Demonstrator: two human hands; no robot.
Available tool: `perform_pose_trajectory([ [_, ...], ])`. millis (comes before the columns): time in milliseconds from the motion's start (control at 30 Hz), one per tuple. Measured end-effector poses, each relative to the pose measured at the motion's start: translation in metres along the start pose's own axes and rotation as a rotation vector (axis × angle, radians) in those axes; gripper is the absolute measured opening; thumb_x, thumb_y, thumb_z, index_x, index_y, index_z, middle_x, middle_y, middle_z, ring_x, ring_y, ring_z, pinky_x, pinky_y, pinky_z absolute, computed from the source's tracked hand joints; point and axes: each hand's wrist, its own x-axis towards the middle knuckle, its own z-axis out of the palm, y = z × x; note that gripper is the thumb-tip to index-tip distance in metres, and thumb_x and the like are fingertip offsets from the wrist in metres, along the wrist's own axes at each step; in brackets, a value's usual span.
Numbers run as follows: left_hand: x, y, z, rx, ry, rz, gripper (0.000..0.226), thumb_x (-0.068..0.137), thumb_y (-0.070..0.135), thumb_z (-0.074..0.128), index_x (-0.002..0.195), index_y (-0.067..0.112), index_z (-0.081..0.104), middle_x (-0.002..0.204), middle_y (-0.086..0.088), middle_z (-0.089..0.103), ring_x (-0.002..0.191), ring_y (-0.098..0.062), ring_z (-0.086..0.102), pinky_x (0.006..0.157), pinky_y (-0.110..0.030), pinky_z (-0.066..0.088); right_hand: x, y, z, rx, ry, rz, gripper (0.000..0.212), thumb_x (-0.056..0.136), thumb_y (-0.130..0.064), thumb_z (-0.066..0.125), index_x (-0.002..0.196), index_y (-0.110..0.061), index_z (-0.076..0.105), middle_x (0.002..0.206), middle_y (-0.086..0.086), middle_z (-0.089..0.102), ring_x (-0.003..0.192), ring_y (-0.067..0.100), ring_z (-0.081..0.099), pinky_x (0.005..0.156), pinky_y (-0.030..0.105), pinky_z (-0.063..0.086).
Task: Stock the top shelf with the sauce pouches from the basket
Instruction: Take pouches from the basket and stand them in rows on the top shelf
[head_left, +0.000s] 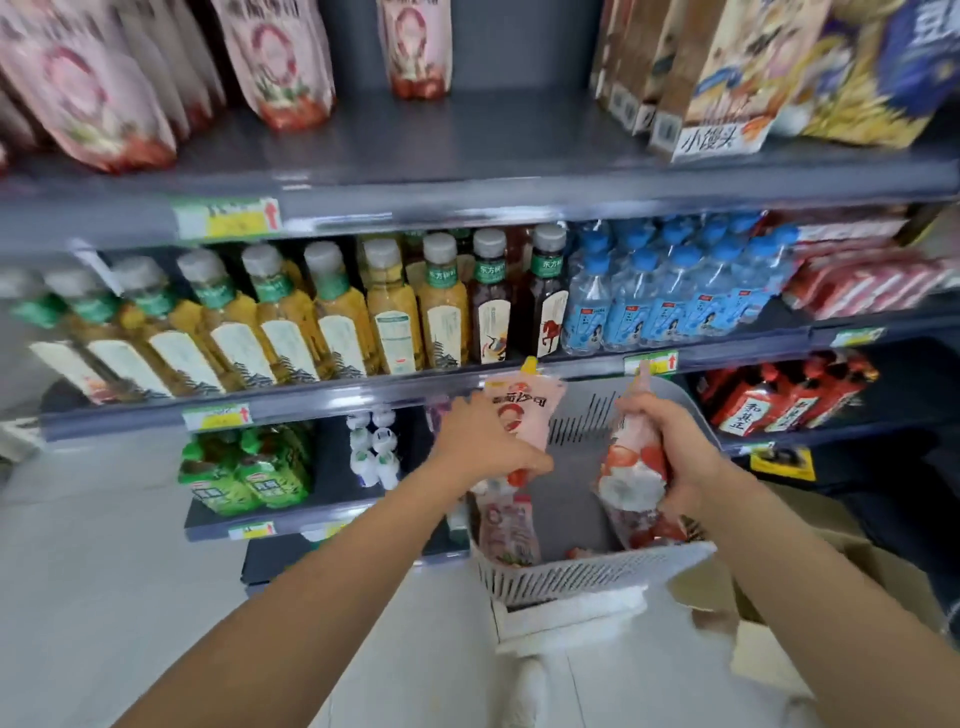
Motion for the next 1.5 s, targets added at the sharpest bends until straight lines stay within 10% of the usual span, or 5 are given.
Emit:
perform_pose_trajectory([
  [67, -0.028, 0.002, -0.030, 0.019, 0.149, 0.113, 0.115, 0.049, 0.055, 0.081, 0.142, 0.011, 0.030, 0.134, -0.009, 0.037, 0.126, -0.029, 0.037, 0.102, -0.040, 0.042, -0.017, -0.011, 0.018, -0.069, 0.029, -0.144, 0.017, 0.079, -0.018, 0.065, 0.089, -0.015, 0.051, 0.052, 0.003, 0.056, 0.041, 0.017, 0.054, 0.051, 0.028, 0.048],
  [167, -0.060, 0.007, -0.072, 0.038, 0.379, 0.267, 0.119, 0.054, 0.050, 0.082, 0.148, 0.013, 0.018, 0.139, -0.006, 0.032, 0.128, -0.025, 0.032, 0.105, -0.039, 0.036, -0.042, -0.034, 0.051, -0.190, 0.063, -0.369, 0.065, 0.078, -0.007, 0.068, 0.131, -0.029, 0.037, 0.091, 0.007, 0.063, 0.067, 0.023, 0.065, 0.057, 0.037, 0.055],
  [467, -0.063, 0.048, -0.181, -0.095, 0.792, 0.424, 0.131, 0.050, 0.047, 0.084, 0.151, 0.020, 0.005, 0.136, 0.000, 0.025, 0.126, -0.019, 0.032, 0.103, -0.037, 0.040, -0.061, -0.127, 0.146, -0.417, 0.353, -0.841, 0.122, 0.030, -0.052, 0.071, 0.139, -0.022, 0.027, 0.127, 0.009, 0.052, 0.114, 0.031, 0.053, 0.097, 0.050, 0.045],
  [867, 0.052, 0.054, -0.270, -0.246, 0.994, 0.111, 0.134, 0.047, 0.043, 0.087, 0.149, 0.019, 0.004, 0.136, -0.007, 0.024, 0.126, -0.027, 0.036, 0.101, -0.045, 0.043, 0.001, -0.212, 0.203, -0.642, 0.224, -1.087, 0.122, 0.057, -0.035, 0.081, 0.151, -0.025, 0.002, 0.149, 0.002, 0.029, 0.136, 0.026, 0.030, 0.106, 0.048, 0.035],
  [1500, 0.158, 0.014, -0.342, -0.315, 1.054, 0.144, 0.120, 0.043, 0.049, 0.093, 0.131, 0.010, 0.022, 0.129, -0.007, 0.031, 0.123, -0.026, 0.038, 0.102, -0.043, 0.040, 0.068, -0.210, 0.300, -0.817, 0.390, -1.179, 0.126, 0.061, -0.031, 0.083, 0.151, -0.022, -0.004, 0.149, 0.007, 0.021, 0.135, 0.026, 0.019, 0.110, 0.048, 0.030],
])
